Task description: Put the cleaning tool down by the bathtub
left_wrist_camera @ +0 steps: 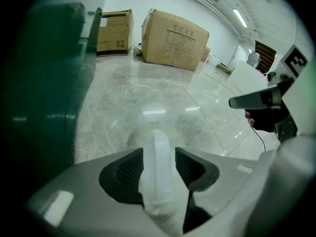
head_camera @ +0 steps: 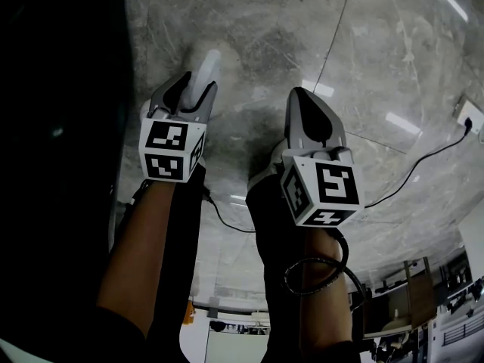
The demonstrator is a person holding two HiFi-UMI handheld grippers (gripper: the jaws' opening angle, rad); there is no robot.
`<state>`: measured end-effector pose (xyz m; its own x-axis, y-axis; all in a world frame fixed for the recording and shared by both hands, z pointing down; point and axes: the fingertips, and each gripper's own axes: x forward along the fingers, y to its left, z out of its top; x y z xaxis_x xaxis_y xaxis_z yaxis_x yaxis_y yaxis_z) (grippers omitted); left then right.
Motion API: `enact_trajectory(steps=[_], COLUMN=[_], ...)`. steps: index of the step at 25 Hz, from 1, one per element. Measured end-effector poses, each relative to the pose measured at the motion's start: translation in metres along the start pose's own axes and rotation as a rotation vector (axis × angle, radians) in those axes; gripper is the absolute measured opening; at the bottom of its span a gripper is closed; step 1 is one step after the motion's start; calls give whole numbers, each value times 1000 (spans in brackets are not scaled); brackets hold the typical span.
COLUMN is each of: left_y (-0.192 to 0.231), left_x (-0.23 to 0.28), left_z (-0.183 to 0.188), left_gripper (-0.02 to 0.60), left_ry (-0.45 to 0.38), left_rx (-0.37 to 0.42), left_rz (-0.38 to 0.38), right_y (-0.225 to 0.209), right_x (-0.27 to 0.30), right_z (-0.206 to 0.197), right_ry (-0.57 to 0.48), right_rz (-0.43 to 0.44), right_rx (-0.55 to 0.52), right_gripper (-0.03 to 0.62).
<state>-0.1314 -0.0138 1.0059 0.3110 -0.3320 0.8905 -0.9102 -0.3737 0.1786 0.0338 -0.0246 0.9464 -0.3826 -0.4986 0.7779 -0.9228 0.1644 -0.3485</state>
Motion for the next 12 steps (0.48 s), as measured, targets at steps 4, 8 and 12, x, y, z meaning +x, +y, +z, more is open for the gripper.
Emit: enact_trajectory(steps=[4,8,12], left_y=[-5,-12,-19], left_x=[-11,-21,-33], left_z=[11,27,40], left_gripper=[204,207,207], left_ry=[-12,-32,-33], left_rx=[0,6,11], left_rz=[4,2,-2], right_y=[4,8,14], right_x=[-9,-20,-32], right_z=[14,28,42], right_ry=[-14,-29,-38], right_rz=[1,4,7], right_rx=[-1,-14,-26], right_gripper=[23,23,23])
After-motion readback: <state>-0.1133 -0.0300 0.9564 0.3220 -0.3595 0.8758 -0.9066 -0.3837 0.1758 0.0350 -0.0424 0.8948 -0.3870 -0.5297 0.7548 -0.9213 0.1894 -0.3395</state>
